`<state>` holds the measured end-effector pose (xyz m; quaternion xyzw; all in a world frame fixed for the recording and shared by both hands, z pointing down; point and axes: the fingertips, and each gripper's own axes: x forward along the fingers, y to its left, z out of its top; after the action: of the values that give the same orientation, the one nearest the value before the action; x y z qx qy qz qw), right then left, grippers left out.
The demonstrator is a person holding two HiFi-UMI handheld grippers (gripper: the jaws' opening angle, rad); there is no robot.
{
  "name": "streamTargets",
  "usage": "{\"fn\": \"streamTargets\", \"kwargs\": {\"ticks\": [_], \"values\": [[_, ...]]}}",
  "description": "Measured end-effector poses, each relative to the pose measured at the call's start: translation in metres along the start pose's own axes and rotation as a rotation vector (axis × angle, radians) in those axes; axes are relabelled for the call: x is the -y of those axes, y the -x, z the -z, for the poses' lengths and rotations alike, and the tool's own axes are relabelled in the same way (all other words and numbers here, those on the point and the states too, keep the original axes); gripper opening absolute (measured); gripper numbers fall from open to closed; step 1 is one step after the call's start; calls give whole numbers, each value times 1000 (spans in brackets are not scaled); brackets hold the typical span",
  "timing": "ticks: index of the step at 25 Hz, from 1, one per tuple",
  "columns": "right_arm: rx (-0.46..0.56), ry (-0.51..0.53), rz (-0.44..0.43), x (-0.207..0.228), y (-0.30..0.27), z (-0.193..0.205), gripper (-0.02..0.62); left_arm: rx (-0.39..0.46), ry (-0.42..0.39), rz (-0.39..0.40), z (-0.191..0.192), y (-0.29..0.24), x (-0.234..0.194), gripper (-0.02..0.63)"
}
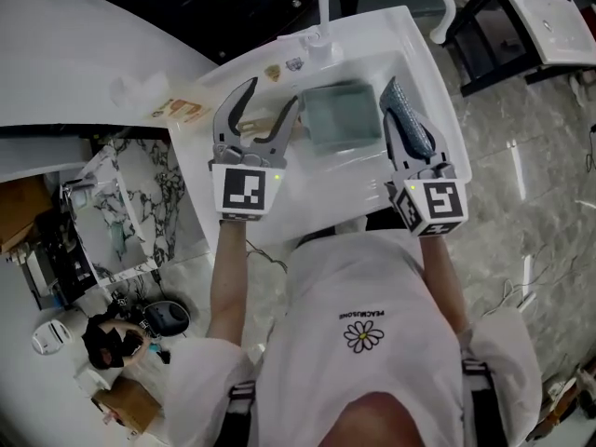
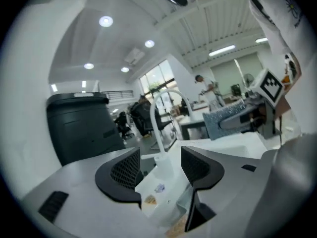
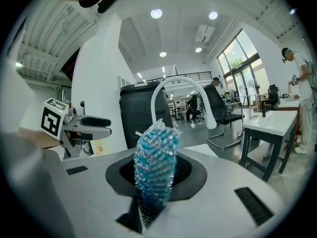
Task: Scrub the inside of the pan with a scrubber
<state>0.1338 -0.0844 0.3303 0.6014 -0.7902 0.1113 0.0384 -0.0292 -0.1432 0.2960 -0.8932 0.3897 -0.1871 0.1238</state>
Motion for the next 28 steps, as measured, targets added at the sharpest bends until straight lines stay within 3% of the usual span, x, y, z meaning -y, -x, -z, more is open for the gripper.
{"fn": "streamTargets", "kwargs": {"ticks": [4,7,15,21,28], "values": [[-23,-7,-7,1,-4,9,57,-215,-262,210,52,-24,22,277],[-39,-7,-9,3,-4,14,57,-358,-408,382,96,-34,41,288],[-96,-20,-21,9,-6,31,57,-739,-537,764,209,-38,75,288],[-137,-35,-27,12,-7,48,57,-953,-556,822,261,-44,75,274],[-170,-35,-27,15,-14,57,57,-1044,-535,866,288,-49,75,222]]}}
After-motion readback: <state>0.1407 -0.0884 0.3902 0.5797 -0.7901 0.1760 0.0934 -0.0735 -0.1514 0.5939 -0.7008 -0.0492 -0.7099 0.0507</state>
